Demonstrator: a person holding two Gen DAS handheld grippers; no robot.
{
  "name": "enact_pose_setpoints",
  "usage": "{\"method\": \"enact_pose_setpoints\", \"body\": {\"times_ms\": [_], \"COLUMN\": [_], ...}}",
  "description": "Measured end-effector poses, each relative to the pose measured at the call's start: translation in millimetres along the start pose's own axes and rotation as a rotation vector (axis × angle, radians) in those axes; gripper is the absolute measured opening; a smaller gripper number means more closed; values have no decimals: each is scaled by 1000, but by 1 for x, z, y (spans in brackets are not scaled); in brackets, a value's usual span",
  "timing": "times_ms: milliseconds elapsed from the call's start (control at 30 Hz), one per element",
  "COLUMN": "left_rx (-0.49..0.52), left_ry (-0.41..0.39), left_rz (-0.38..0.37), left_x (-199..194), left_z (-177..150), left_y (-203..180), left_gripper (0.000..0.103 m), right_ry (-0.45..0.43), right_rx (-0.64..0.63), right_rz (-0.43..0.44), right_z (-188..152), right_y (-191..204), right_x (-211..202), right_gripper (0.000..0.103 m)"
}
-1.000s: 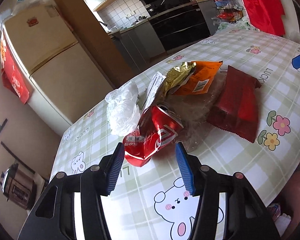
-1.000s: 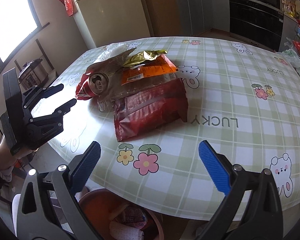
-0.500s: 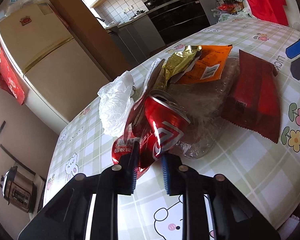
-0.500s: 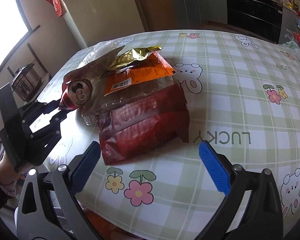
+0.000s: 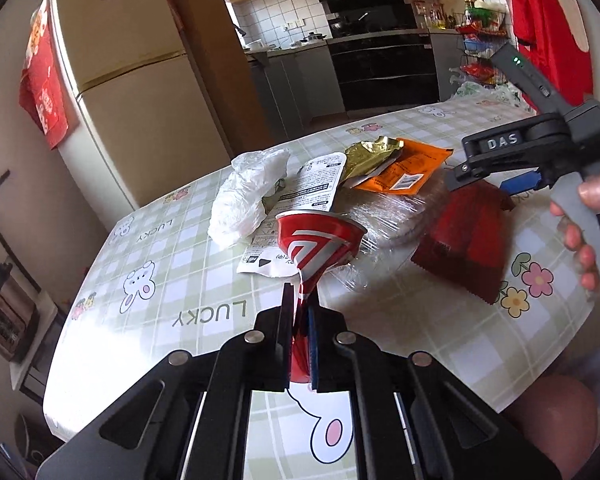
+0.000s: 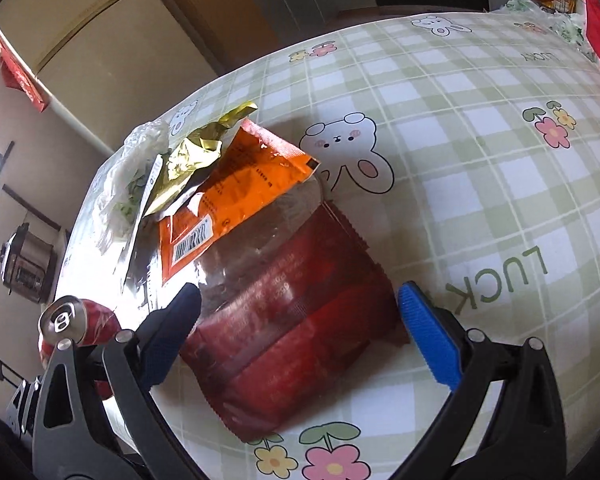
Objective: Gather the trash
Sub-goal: 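Grasp the red snack bag with the right gripper while the left lifts the can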
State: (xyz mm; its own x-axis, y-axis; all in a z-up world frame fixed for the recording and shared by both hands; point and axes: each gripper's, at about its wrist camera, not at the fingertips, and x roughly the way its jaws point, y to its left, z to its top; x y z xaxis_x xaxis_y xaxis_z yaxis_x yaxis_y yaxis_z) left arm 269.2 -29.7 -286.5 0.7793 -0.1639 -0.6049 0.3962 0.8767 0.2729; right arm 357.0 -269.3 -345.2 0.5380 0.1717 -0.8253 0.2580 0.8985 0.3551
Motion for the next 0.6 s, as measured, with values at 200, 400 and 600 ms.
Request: {"method": "enact_pose_setpoints", "body": {"times_ms": [200,400,600], "left_rx": [-134,-263,-331], "left_ry": [10,8,14], "left_rz": [-45,-86,-95], "left_x": [-17,-39,-61], "left_z": [-5,-11,-22], "left_y": [6,15,17], "left_gripper": [7,7,7], "right_ry": [65,67,58], "right_rx": [-137,-211,-184], "right_rz": [-100,-82,-3], "right_z": [-10,-29,-35], "right_y": [11,8,-6], "right_x": [20,8,-13], "right_gripper": [97,91,59]}}
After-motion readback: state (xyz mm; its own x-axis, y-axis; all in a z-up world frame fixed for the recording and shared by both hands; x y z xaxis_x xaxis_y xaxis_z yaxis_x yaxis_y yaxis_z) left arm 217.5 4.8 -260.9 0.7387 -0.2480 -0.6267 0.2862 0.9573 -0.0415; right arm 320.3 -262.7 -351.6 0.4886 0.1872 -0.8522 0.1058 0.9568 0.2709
